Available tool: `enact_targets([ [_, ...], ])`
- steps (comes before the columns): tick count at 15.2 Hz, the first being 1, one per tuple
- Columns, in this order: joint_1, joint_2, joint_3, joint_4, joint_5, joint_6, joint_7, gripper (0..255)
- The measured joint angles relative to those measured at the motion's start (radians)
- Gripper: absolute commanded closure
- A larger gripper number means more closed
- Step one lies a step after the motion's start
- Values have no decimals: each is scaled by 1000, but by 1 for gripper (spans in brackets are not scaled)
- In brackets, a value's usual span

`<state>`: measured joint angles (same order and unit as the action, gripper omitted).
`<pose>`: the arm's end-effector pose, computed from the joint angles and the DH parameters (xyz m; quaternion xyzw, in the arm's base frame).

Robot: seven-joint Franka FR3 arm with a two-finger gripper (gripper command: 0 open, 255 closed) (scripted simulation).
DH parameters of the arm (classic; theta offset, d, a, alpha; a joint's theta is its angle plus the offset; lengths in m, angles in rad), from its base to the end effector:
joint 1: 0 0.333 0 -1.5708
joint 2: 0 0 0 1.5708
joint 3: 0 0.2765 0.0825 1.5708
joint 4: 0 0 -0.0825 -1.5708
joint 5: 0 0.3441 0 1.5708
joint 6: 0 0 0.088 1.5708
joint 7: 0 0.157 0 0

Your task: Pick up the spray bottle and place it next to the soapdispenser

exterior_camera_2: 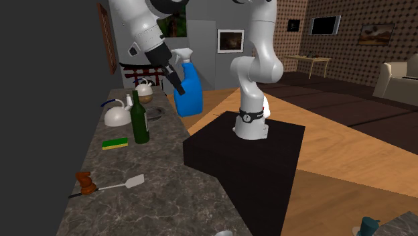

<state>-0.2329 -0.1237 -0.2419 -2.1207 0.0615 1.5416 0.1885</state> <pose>0.3649 -0.1769 0.3698 -0.9191 0.3185 0.2188 0.0763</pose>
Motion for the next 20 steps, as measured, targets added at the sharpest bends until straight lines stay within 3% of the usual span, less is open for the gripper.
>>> enact_targets([
  [11, 131, -12, 151, -25, 135, 48, 244, 255],
  [20, 237, 72, 268, 62, 234, 93, 434, 255],
])
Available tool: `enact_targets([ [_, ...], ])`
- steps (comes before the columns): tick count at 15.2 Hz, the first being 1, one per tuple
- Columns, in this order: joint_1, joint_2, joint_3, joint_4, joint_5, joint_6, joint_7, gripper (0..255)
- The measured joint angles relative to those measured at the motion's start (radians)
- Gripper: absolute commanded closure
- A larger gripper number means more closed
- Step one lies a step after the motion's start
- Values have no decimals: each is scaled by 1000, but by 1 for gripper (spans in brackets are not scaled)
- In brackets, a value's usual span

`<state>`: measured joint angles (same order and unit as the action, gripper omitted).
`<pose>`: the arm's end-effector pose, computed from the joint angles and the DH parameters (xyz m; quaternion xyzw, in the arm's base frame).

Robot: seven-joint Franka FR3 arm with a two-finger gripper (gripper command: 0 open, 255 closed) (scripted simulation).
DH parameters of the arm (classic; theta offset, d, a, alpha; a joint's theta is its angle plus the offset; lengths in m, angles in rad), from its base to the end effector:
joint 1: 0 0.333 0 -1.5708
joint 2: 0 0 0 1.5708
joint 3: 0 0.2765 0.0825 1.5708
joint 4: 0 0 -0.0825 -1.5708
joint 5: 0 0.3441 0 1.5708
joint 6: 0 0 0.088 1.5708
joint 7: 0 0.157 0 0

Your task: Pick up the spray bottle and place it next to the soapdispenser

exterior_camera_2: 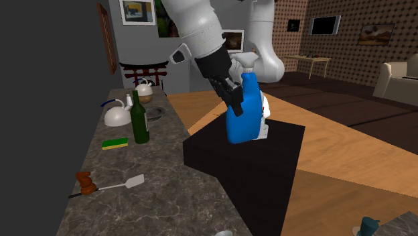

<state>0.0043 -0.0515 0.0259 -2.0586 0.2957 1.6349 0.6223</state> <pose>0.4410 0.0574 0.3704 -0.9191 0.3186 0.2189 0.0759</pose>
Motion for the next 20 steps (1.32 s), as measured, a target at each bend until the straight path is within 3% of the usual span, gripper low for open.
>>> enact_targets([
  [7, 78, 125, 78, 138, 45, 34, 143, 255],
  [16, 185, 329, 157, 398, 56, 44, 332, 255],
  [20, 197, 363, 162, 403, 54, 77, 340, 255],
])
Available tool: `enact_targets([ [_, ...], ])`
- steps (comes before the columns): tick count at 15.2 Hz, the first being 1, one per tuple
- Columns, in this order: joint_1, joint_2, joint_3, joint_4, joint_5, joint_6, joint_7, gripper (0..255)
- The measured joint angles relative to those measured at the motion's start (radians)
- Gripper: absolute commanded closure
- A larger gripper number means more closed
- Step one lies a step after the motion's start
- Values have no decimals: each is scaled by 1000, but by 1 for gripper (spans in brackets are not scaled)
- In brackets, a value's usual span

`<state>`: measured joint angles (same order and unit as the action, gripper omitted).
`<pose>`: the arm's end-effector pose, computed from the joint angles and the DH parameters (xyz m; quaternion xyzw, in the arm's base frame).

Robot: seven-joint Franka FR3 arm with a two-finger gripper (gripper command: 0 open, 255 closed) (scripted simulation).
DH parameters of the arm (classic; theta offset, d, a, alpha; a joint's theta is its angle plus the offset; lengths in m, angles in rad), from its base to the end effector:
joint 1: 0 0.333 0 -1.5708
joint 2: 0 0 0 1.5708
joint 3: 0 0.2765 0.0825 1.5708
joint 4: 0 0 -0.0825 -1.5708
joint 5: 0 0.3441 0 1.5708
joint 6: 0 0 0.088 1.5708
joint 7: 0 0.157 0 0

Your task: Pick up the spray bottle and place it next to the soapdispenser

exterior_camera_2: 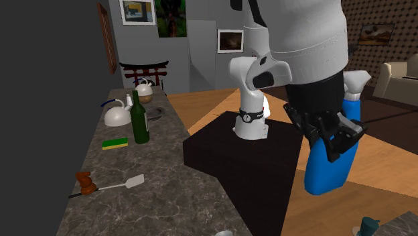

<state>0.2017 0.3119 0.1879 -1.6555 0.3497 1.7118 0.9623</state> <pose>0.5033 0.2531 0.3535 -0.9189 0.3191 0.2191 0.0760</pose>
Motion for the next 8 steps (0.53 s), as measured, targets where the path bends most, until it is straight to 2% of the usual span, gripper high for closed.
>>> enact_targets([
  [8, 6, 31, 0, -62, 2, 90, -26, 255],
])
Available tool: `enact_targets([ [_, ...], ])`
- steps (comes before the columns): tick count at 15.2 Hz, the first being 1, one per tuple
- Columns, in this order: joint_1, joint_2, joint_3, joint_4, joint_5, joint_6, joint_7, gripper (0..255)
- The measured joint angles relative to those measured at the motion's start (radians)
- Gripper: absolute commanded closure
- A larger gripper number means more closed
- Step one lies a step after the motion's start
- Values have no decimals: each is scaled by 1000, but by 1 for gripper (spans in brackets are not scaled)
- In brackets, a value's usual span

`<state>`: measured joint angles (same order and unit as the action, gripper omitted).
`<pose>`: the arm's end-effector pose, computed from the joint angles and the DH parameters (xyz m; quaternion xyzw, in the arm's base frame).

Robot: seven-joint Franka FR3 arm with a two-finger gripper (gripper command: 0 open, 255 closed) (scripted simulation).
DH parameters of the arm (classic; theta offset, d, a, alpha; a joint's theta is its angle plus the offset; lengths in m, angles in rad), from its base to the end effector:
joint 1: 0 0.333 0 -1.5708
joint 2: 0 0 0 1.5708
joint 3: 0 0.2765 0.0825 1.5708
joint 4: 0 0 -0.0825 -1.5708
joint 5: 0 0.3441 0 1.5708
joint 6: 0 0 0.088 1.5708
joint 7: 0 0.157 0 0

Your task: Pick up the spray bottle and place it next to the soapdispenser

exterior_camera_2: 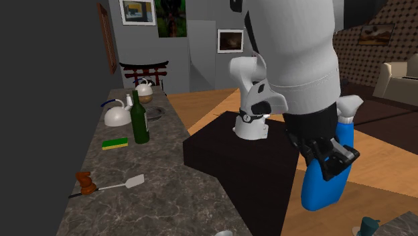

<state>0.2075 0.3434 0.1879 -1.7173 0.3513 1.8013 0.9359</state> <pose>0.5033 0.2543 0.3154 -0.9188 0.3193 0.2191 0.0759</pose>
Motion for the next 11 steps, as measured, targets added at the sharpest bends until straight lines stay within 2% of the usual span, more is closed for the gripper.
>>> enact_targets([
  [11, 6, 63, -2, -57, 2, 114, -38, 255],
])
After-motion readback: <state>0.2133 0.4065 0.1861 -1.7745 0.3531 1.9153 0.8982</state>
